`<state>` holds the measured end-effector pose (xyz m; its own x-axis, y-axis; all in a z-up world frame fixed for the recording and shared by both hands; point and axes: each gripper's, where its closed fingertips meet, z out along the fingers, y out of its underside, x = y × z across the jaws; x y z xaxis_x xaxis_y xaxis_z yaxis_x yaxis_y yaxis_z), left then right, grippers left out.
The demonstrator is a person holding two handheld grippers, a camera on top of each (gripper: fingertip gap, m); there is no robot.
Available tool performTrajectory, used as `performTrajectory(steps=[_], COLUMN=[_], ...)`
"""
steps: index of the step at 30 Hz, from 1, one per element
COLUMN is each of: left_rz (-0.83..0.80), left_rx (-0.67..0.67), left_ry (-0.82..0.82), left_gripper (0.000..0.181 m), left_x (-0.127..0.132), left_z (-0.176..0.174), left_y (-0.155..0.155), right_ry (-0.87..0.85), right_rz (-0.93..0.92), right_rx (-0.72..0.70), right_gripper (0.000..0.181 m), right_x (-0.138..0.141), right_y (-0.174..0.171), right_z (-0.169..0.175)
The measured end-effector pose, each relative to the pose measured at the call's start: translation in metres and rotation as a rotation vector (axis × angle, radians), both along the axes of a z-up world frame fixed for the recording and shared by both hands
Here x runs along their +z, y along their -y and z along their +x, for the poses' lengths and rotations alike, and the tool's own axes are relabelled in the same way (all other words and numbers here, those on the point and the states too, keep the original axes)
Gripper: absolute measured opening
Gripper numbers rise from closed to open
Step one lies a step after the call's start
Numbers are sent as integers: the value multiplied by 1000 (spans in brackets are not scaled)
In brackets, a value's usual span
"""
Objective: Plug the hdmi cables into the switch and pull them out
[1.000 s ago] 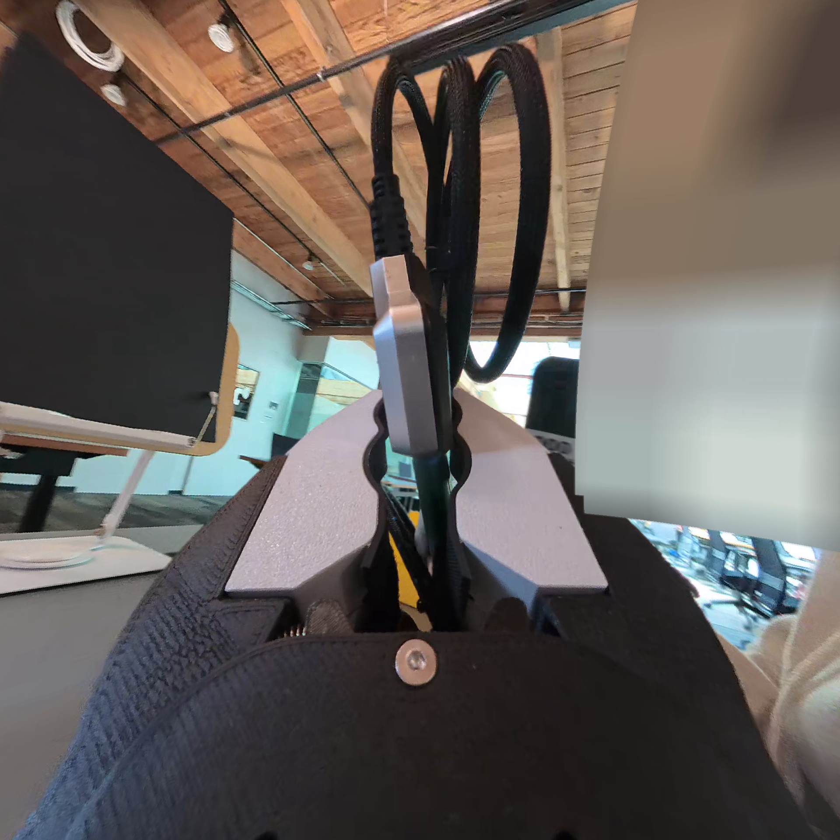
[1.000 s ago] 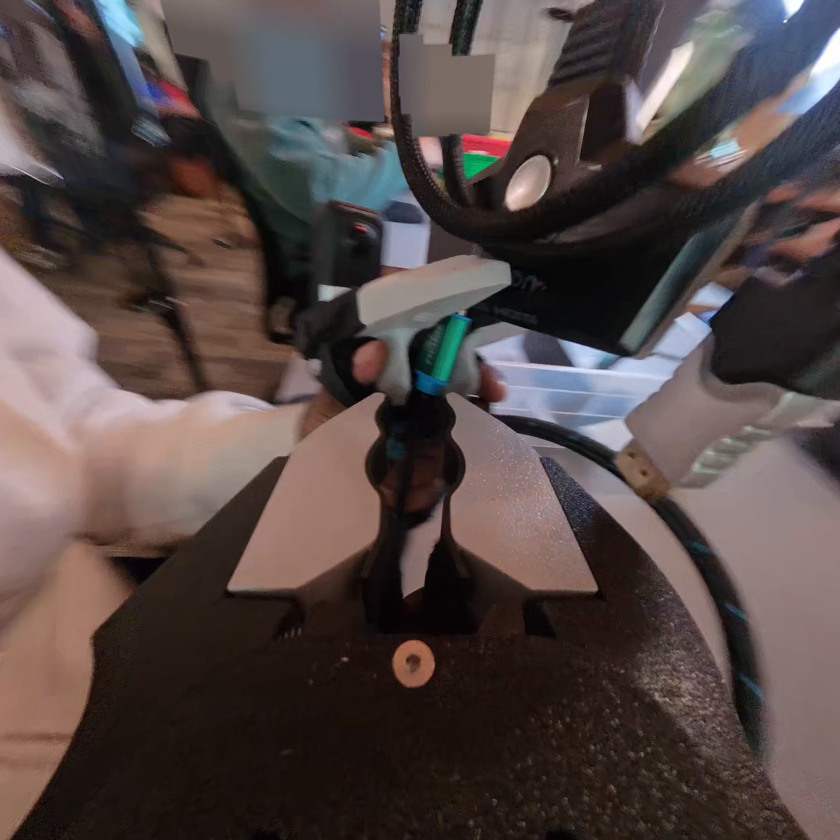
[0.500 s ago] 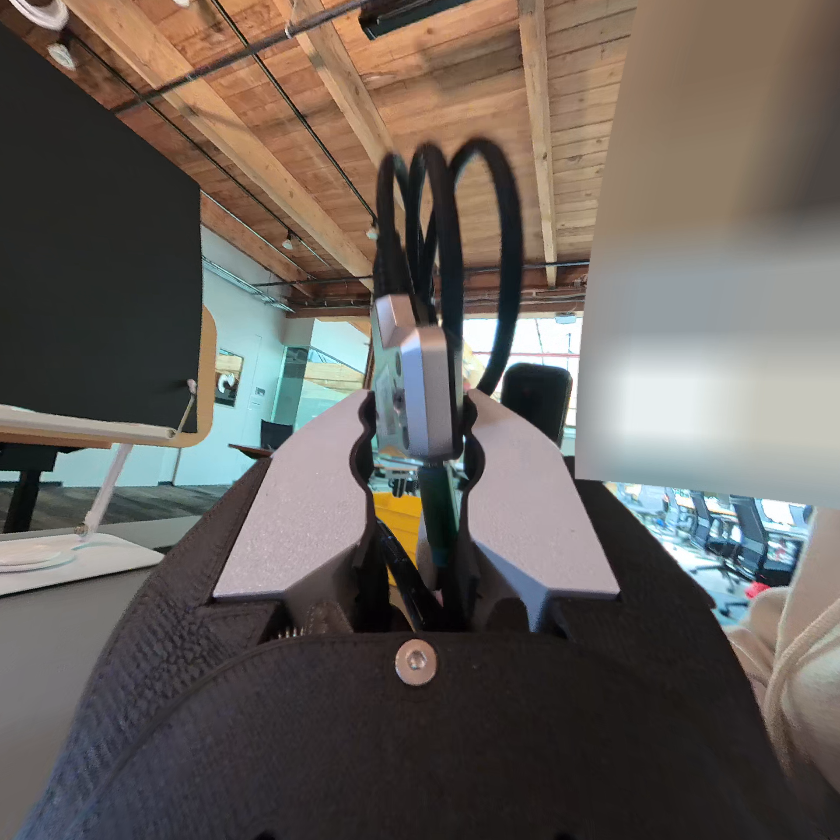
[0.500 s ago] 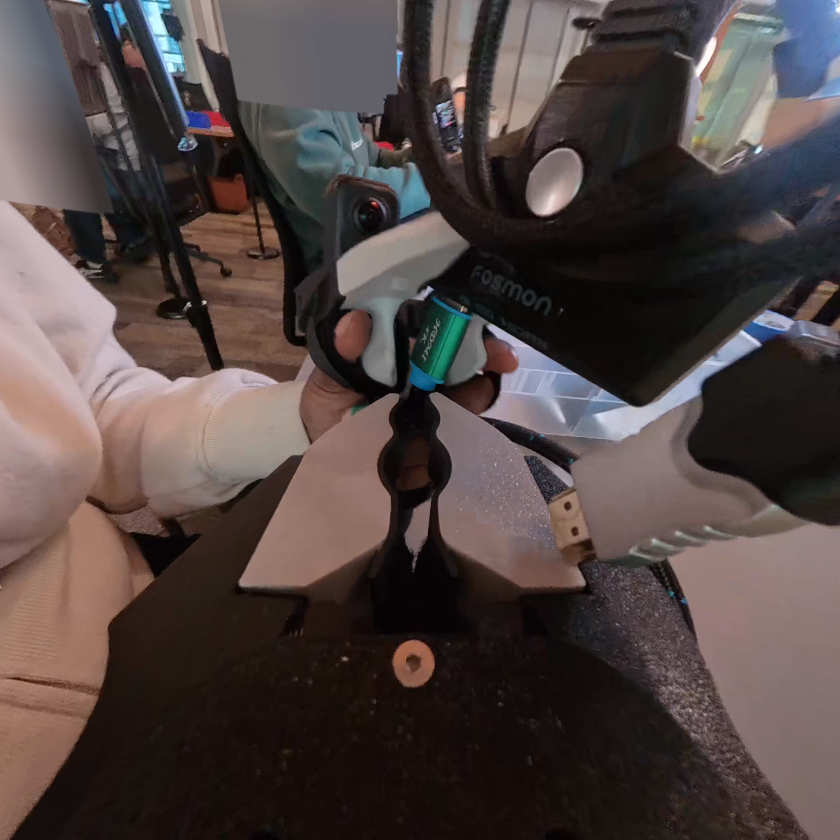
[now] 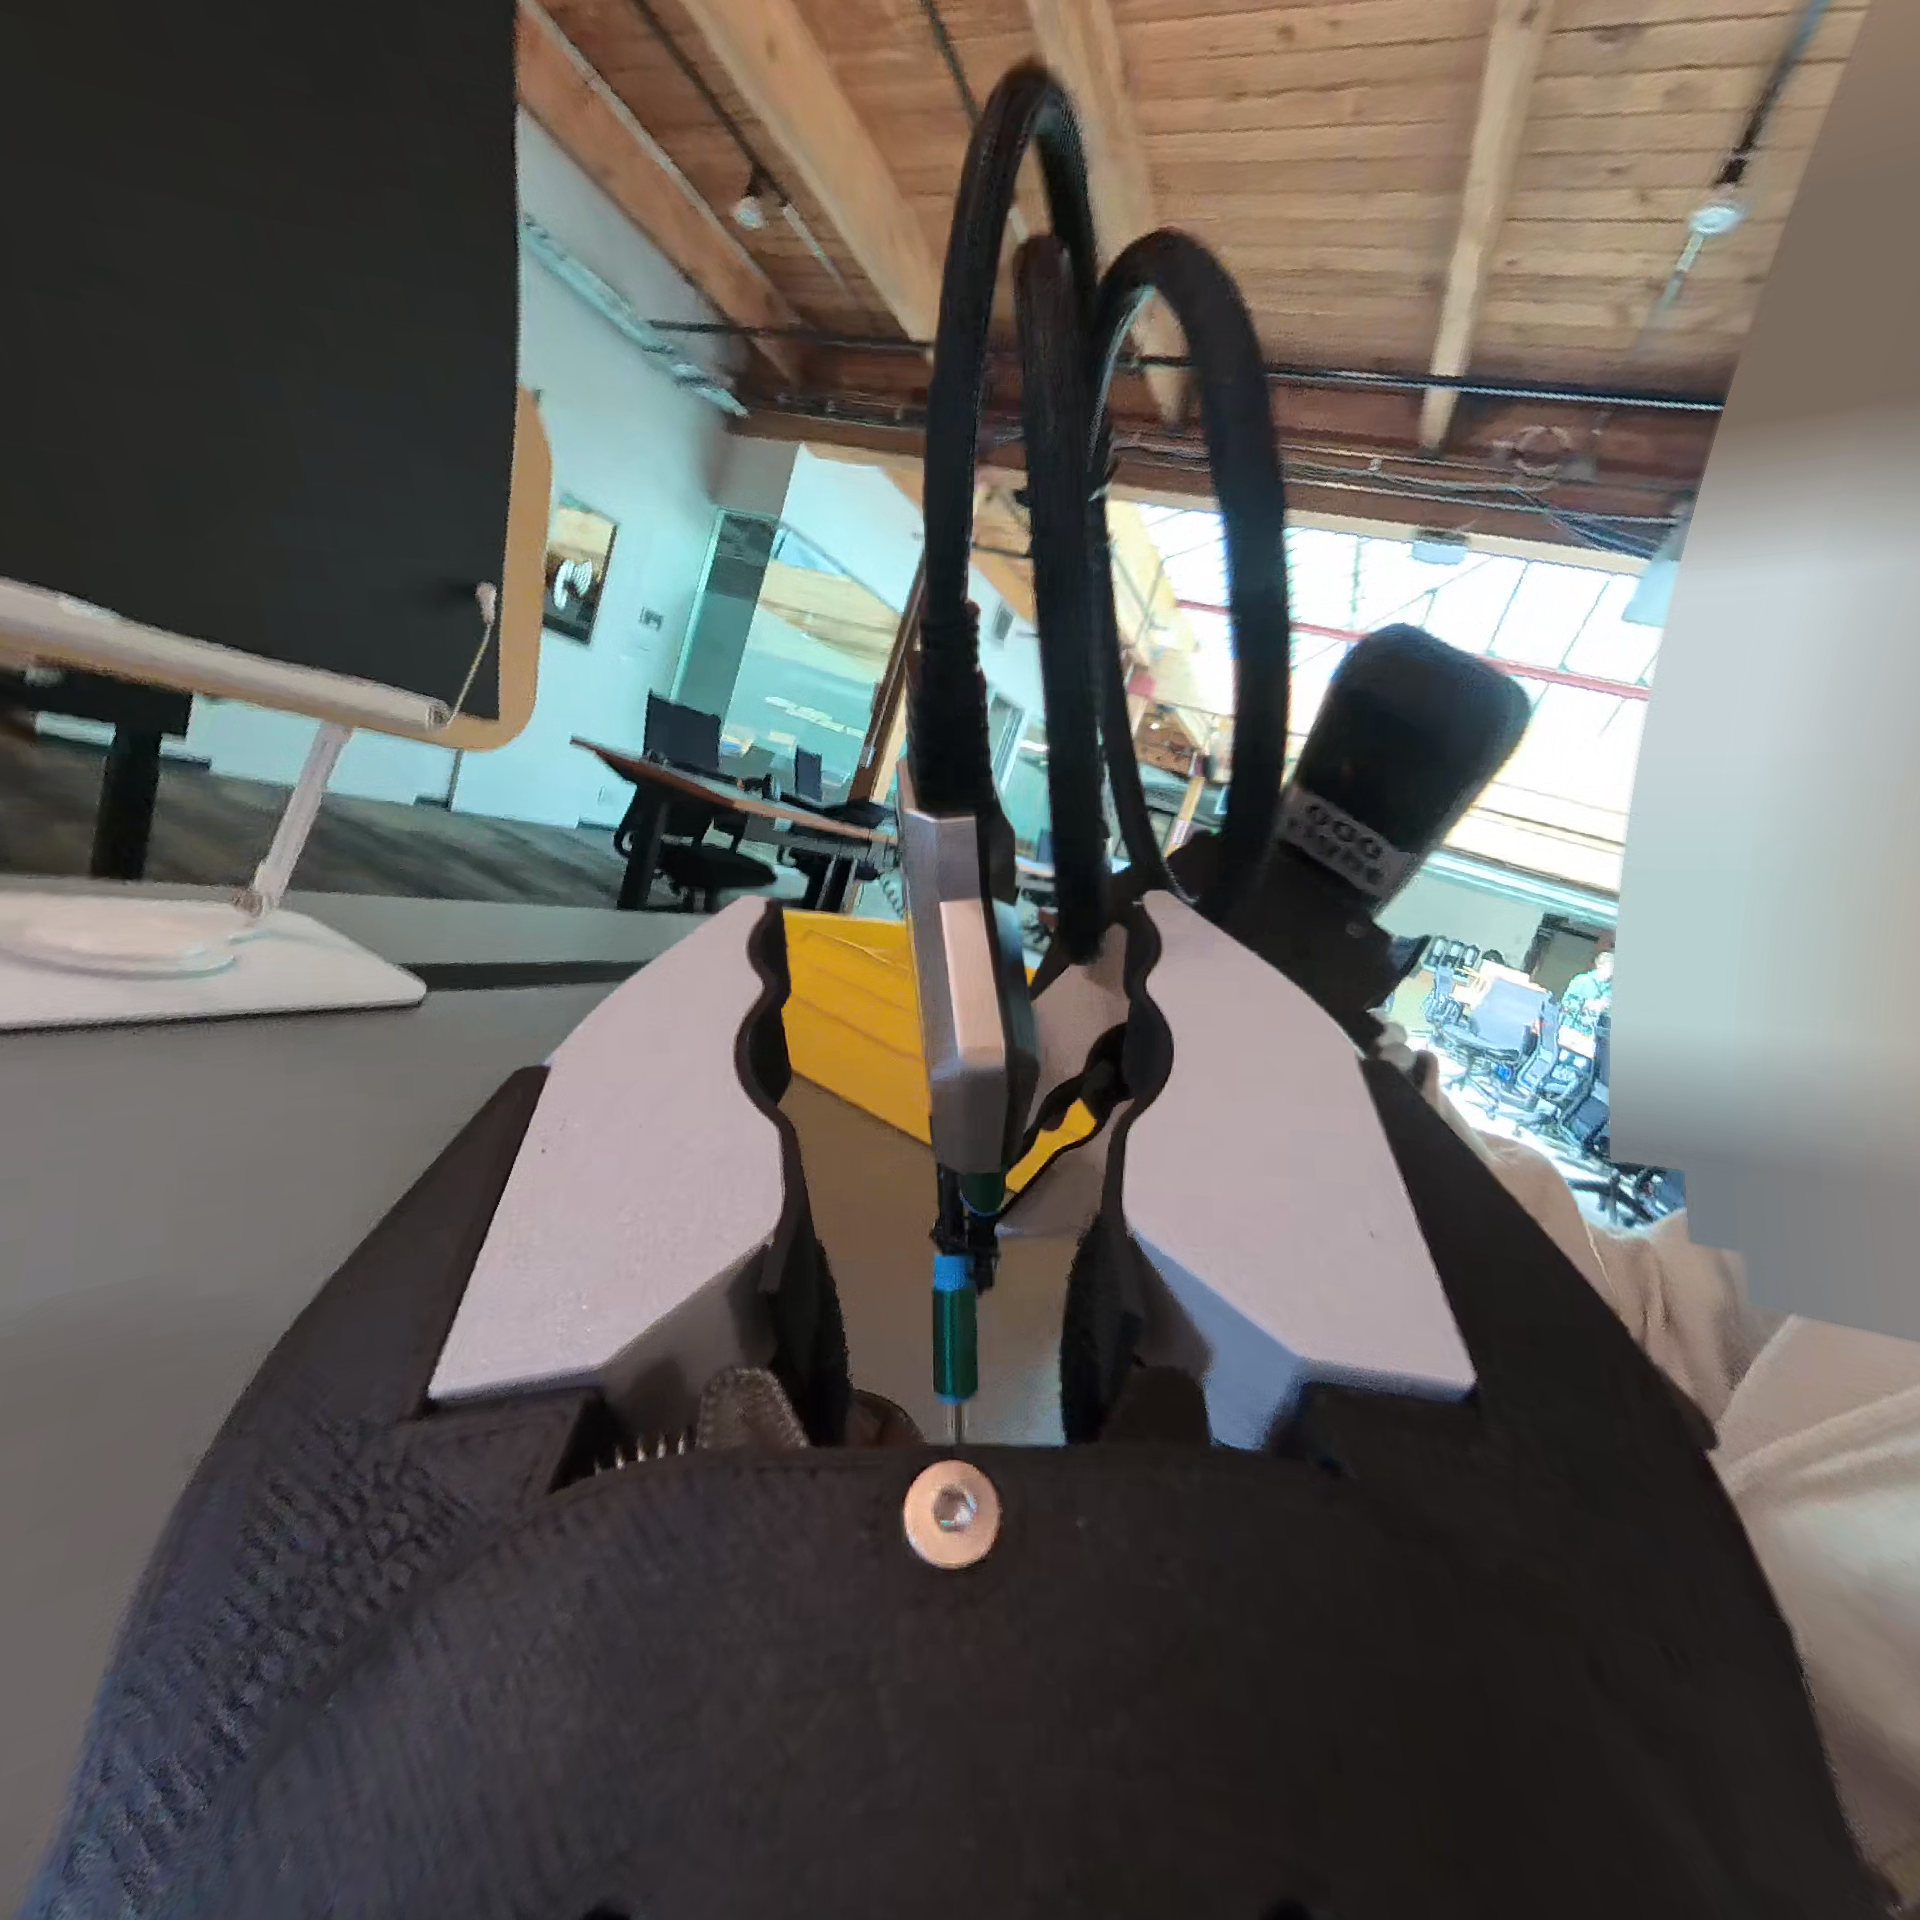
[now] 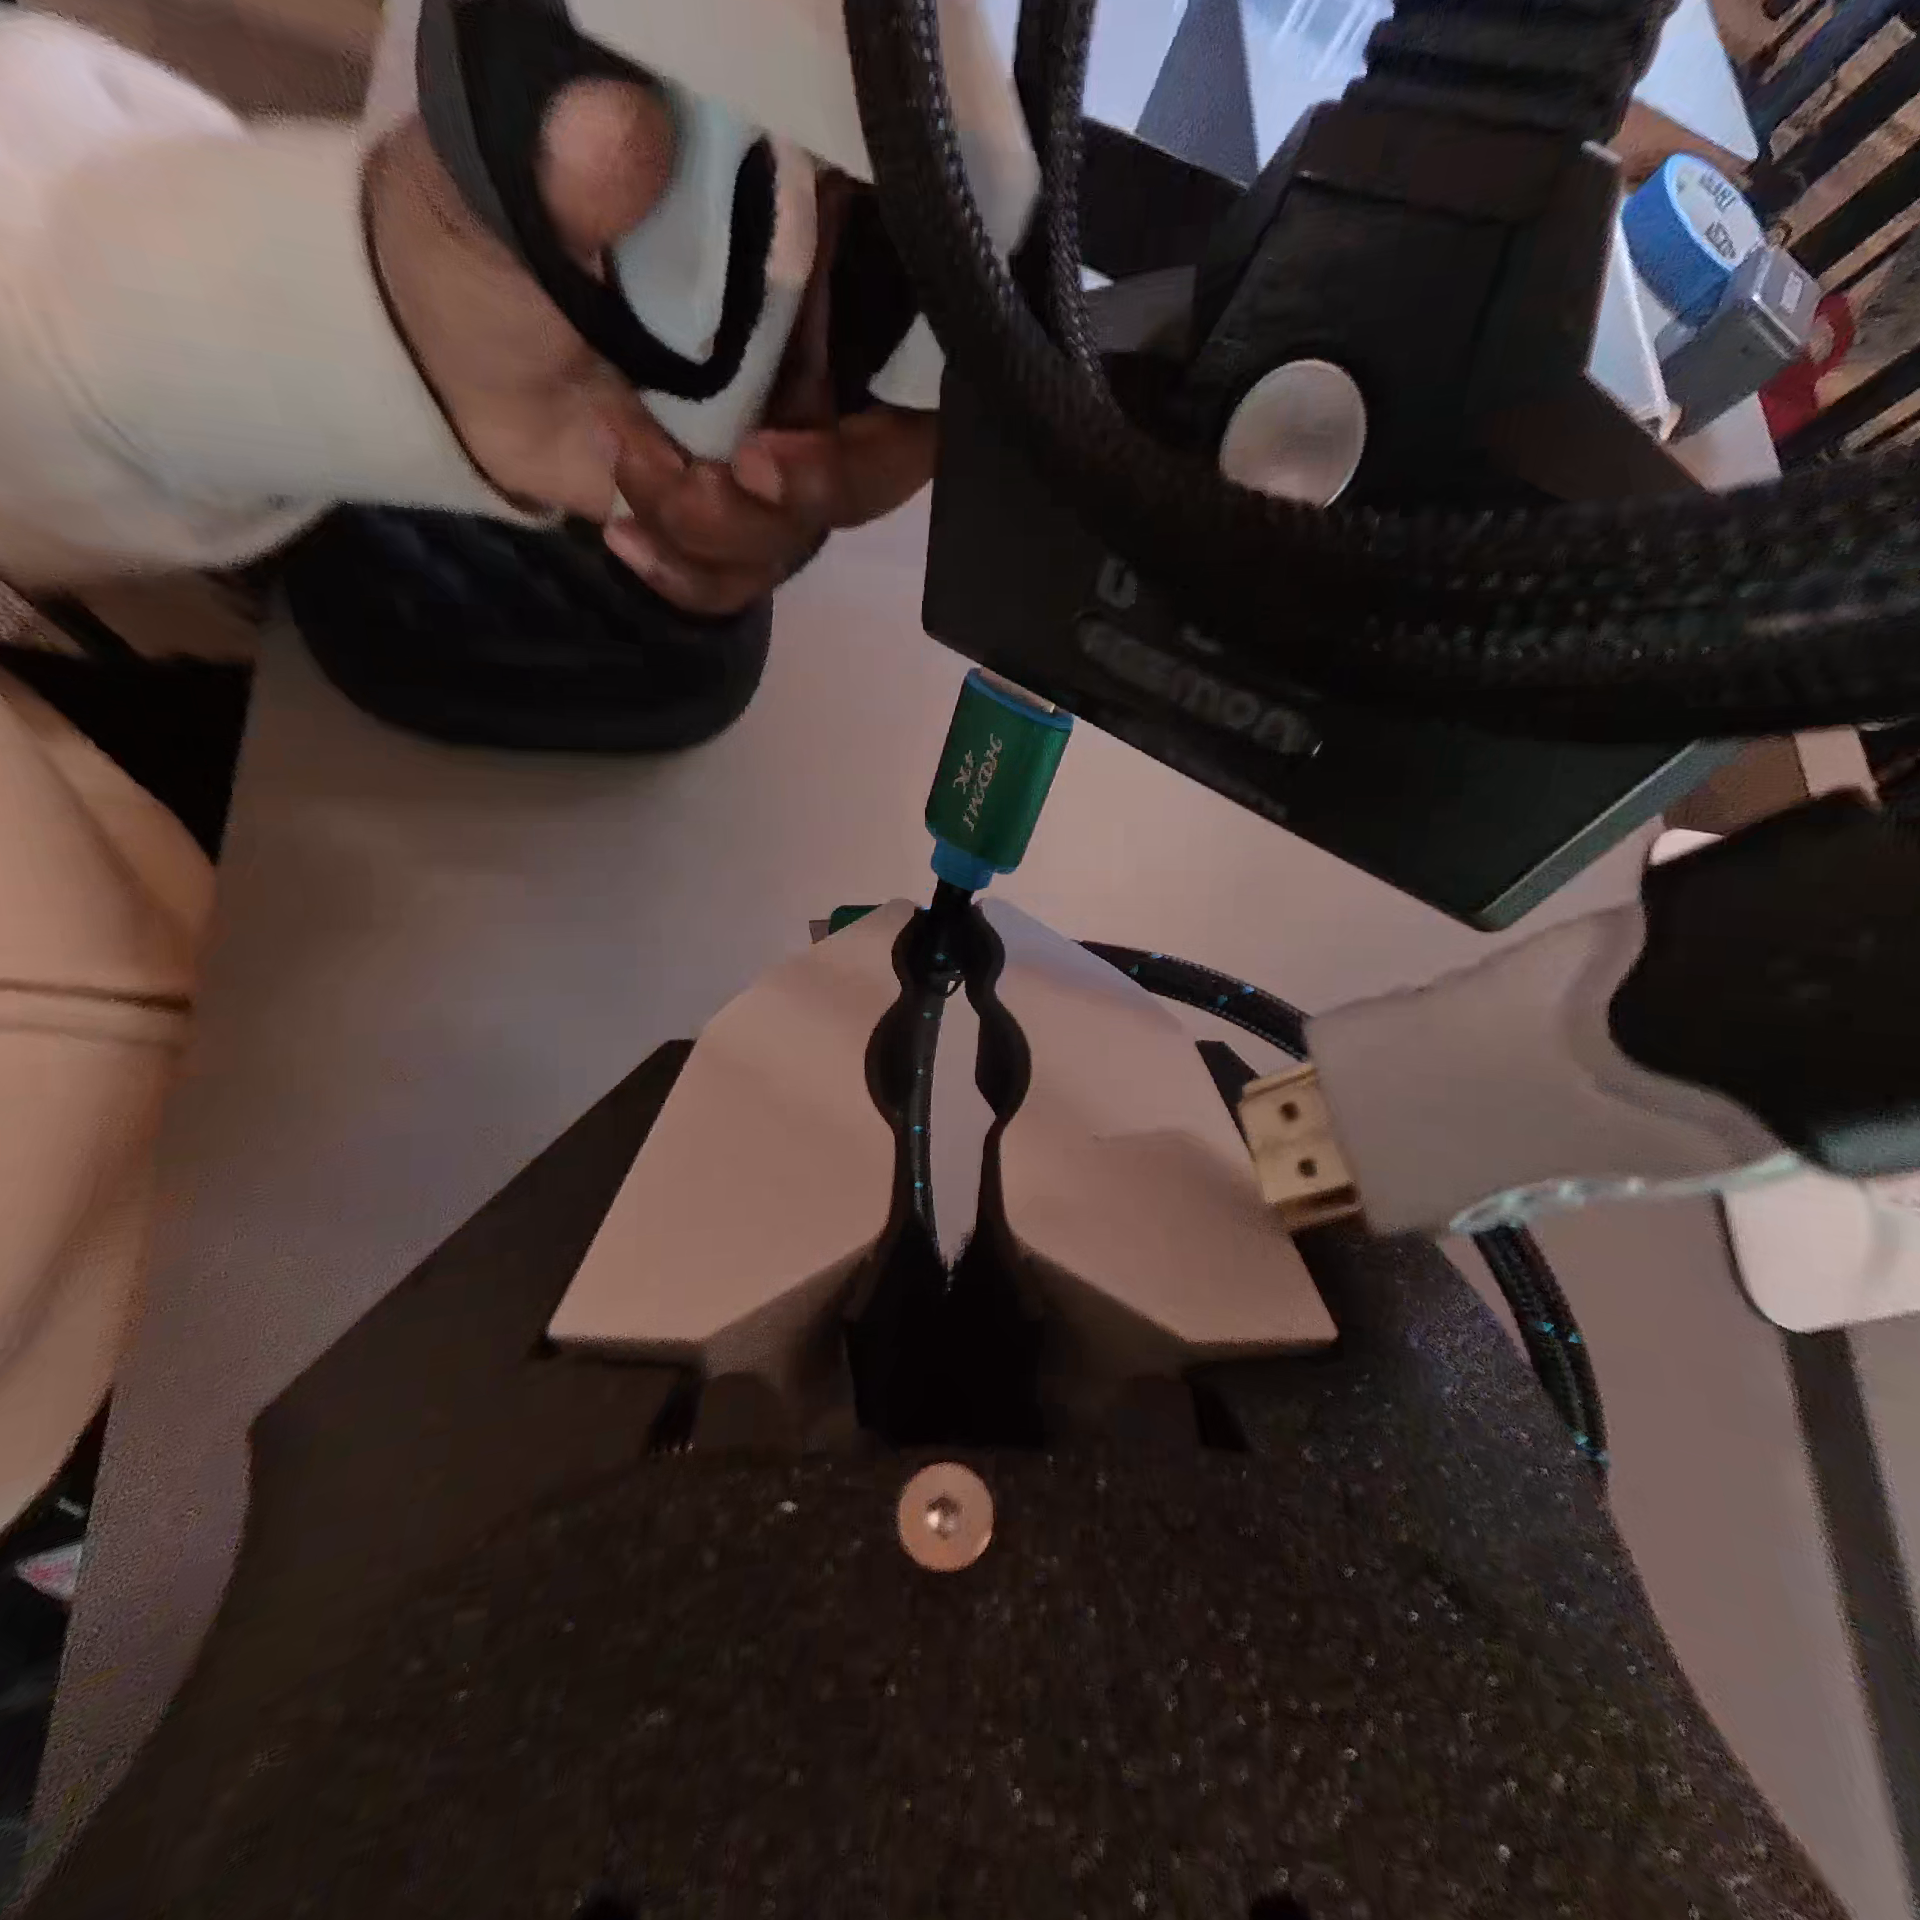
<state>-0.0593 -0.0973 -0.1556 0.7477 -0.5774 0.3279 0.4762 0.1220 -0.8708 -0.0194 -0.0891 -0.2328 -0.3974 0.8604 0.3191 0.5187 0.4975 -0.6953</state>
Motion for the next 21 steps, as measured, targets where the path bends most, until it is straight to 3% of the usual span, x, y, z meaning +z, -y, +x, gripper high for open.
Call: performTrajectory(steps=[4,12,16,18,21], left_rz=[-65,-146,-147,-148,-152], left_rx=[-89,-35,5,-10,4], left_ry=[-1,200,131,152,183], left_gripper=[61,31,28,28,29], left_x=[-8,-21,-27,-27,-29], left_z=[19,-3,2,3,-1], left_y=[-8,-17,-18,-18,-19], right_ry=[68,67,-258,-325,-260], right_rz=[68,315,334,318,344], right_rx=[70,114,30,15,-58], right_gripper=[6,1,3,25,59], right_x=[1,14,42,42,16], right_y=[9,1,0,3,2], right_z=[6,10,-5,-5,-12])
